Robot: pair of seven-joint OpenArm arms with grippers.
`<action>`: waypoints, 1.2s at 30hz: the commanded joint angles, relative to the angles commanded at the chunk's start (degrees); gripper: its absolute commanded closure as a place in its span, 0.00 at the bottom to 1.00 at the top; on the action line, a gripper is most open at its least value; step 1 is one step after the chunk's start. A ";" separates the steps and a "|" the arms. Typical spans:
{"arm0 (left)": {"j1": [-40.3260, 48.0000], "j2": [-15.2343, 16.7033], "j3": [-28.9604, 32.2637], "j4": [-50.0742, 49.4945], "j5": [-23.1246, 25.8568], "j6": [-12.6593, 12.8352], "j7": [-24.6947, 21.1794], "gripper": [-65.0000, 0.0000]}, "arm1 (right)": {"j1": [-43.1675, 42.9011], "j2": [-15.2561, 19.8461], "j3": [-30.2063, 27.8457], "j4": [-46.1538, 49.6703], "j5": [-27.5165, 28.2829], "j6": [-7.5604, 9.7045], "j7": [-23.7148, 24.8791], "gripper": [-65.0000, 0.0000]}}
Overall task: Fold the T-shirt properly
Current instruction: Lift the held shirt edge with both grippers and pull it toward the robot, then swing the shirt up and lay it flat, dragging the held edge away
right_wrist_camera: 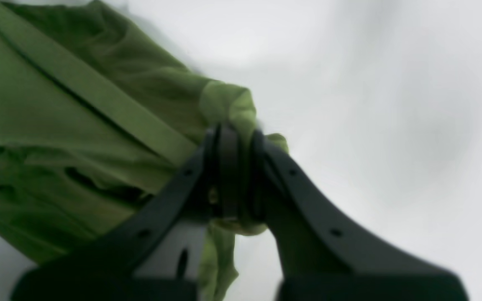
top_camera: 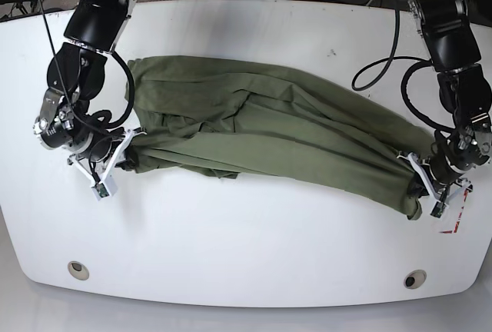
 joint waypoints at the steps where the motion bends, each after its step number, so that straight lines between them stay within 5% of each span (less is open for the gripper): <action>1: -0.09 -0.09 0.00 0.35 0.00 0.00 0.00 1.00 | 0.00 0.18 0.00 0.44 0.00 0.00 -0.09 1.00; 11: -0.35 -0.35 -0.09 7.12 0.09 0.00 0.53 1.00 | 3.08 1.93 0.00 1.49 0.09 0.00 -0.09 1.00; 19: -2.73 0.00 0.09 14.68 0.09 0.00 6.68 1.00 | 8.26 2.64 -0.18 1.41 -0.09 0.00 -0.09 1.00; 36: -17.67 1.67 -0.09 16.35 0.09 0.00 10.20 1.00 | 33.05 9.05 -12.75 -7.82 0.00 0.00 -1.32 1.00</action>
